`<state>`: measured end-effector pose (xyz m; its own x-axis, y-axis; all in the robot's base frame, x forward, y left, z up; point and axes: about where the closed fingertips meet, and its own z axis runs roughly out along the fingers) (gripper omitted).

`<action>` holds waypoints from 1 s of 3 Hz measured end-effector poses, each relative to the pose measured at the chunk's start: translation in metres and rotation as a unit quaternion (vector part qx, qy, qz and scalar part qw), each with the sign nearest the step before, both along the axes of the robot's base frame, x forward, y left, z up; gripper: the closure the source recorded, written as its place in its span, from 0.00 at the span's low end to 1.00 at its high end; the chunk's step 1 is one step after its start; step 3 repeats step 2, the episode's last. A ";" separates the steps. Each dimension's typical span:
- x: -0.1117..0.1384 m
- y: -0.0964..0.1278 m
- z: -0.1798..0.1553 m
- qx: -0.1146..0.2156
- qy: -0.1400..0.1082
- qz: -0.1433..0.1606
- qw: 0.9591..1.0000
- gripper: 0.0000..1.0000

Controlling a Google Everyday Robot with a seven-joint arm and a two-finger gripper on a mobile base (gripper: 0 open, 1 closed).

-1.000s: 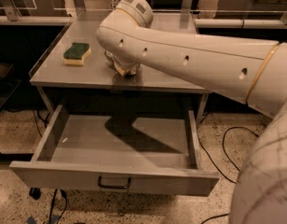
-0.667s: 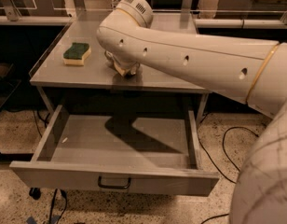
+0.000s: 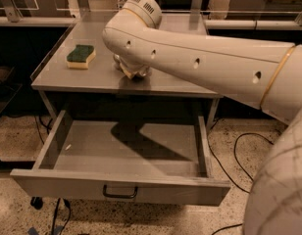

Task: Pick 7up can from top drawer and place on counter

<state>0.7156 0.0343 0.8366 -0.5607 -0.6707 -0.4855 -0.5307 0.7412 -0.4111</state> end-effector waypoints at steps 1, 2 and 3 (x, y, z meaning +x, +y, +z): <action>0.000 0.000 0.000 0.000 0.000 0.000 1.000 0.00; 0.000 0.000 0.000 0.000 0.000 0.000 1.000 0.00; 0.000 0.000 0.000 0.000 0.000 0.000 1.000 0.00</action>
Offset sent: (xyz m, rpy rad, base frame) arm 0.0000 0.0000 0.0000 0.0000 0.0000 0.0000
